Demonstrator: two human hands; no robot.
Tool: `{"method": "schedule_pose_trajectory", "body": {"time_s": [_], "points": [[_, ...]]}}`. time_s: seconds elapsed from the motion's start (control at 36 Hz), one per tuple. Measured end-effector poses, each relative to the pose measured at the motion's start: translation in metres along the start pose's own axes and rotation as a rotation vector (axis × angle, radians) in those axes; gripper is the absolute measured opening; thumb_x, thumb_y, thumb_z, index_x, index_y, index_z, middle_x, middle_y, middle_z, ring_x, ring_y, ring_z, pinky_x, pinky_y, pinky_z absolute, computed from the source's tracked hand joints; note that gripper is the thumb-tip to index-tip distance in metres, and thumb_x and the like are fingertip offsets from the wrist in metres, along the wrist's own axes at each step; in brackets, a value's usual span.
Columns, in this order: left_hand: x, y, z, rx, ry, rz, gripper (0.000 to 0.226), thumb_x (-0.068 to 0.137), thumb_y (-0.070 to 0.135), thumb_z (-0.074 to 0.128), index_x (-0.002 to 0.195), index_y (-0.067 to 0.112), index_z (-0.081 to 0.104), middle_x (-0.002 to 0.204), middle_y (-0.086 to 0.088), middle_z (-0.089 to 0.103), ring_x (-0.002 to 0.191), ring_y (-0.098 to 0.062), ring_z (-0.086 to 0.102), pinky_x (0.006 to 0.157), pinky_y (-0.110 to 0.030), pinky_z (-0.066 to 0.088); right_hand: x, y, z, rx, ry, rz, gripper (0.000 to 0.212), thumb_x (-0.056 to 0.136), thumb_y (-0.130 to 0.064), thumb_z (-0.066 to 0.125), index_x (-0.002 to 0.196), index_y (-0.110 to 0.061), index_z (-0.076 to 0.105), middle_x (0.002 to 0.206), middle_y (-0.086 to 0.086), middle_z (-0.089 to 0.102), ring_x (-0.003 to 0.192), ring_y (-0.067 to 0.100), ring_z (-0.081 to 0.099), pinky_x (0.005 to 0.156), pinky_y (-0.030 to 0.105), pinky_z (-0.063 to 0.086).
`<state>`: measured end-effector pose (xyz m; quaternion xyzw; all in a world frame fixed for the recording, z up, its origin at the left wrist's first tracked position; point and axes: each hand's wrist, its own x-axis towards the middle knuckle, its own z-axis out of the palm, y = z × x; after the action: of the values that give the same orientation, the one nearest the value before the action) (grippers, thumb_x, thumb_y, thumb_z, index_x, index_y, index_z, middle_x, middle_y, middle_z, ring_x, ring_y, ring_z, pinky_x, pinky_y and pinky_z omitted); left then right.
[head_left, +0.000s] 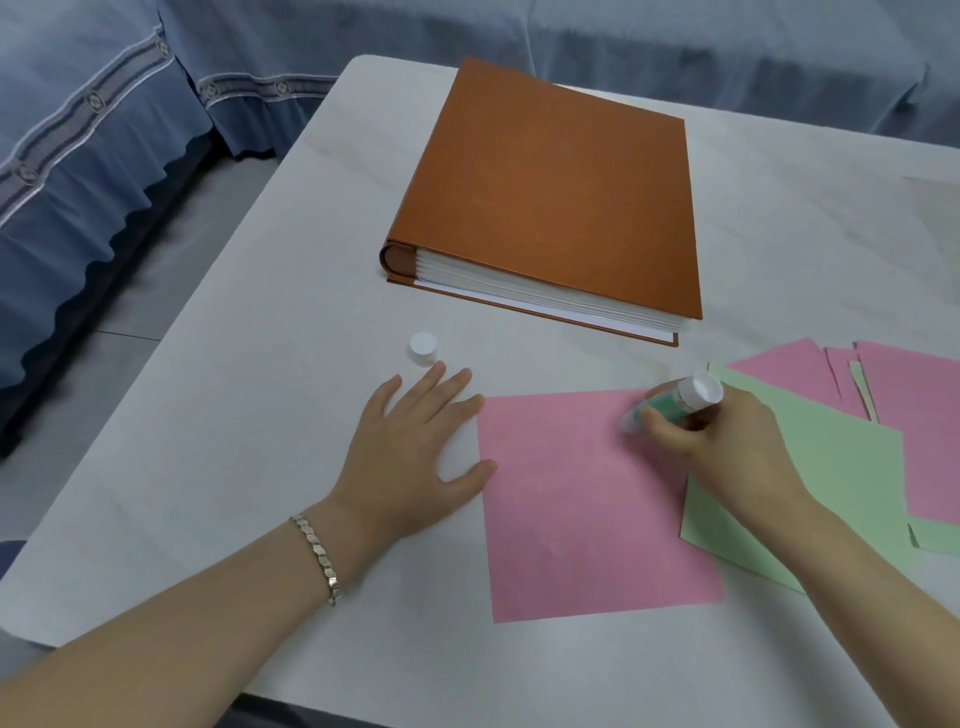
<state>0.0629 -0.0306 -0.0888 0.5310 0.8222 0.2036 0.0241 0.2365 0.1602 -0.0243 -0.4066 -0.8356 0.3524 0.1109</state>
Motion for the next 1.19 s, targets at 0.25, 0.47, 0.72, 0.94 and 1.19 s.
{"method": "schedule_pose_trajectory", "body": {"time_s": [0.25, 0.47, 0.72, 0.94, 1.19], "points": [[0.0, -0.001, 0.0, 0.002, 0.004, -0.004, 0.058, 0.079, 0.057, 0.045, 0.119, 0.02, 0.063, 0.138, 0.001, 0.052, 0.132, -0.014, 0.037, 0.108, -0.041, 0.019, 0.0, 0.014, -0.009, -0.087, 0.092, 0.042, 0.012, 0.079, -0.024, 0.068, 0.07, -0.028, 0.061, 0.065, -0.006, 0.061, 0.065, 0.014, 0.056, 0.055, 0.027, 0.037], [-0.004, -0.001, -0.005, -0.076, 0.018, 0.025, 0.045, 0.08, 0.048, 0.05, 0.109, 0.018, 0.066, 0.129, -0.001, 0.059, 0.127, -0.016, 0.045, 0.105, -0.037, 0.024, -0.019, 0.0, -0.026, 0.09, 0.233, 0.032, 0.011, 0.077, -0.017, 0.07, 0.079, -0.027, 0.064, 0.068, -0.017, 0.059, 0.063, -0.008, 0.056, 0.057, 0.003, 0.037], [-0.003, 0.028, -0.038, -0.667, 0.143, -0.287, 0.049, 0.085, 0.001, 0.062, 0.104, 0.046, 0.053, 0.085, 0.012, 0.066, 0.078, 0.001, 0.06, 0.073, -0.004, 0.04, -0.022, -0.006, -0.019, 0.228, 0.265, 0.009, 0.016, 0.078, -0.021, 0.068, 0.074, -0.035, 0.062, 0.061, -0.015, 0.064, 0.06, 0.0, 0.058, 0.057, 0.01, 0.041], [0.018, 0.042, -0.058, -0.787, 0.346, -0.317, 0.05, 0.088, 0.0, 0.059, 0.104, 0.047, 0.05, 0.082, 0.011, 0.064, 0.072, 0.001, 0.06, 0.069, -0.01, 0.045, -0.028, -0.014, -0.028, 0.417, 0.324, 0.026, 0.013, 0.081, -0.015, 0.063, 0.078, -0.027, 0.064, 0.059, -0.008, 0.067, 0.05, 0.0, 0.059, 0.049, 0.006, 0.042], [0.114, 0.053, -0.081, -0.651, 0.566, -0.284, 0.032, 0.085, -0.006, 0.048, 0.081, 0.022, 0.063, 0.084, 0.01, 0.062, 0.081, -0.01, 0.058, 0.073, -0.013, 0.045, -0.033, -0.02, -0.036, 0.424, 0.304, -0.001, 0.017, 0.08, -0.018, 0.066, 0.074, -0.034, 0.067, 0.071, -0.005, 0.071, 0.062, 0.019, 0.061, 0.053, 0.017, 0.042]]}}
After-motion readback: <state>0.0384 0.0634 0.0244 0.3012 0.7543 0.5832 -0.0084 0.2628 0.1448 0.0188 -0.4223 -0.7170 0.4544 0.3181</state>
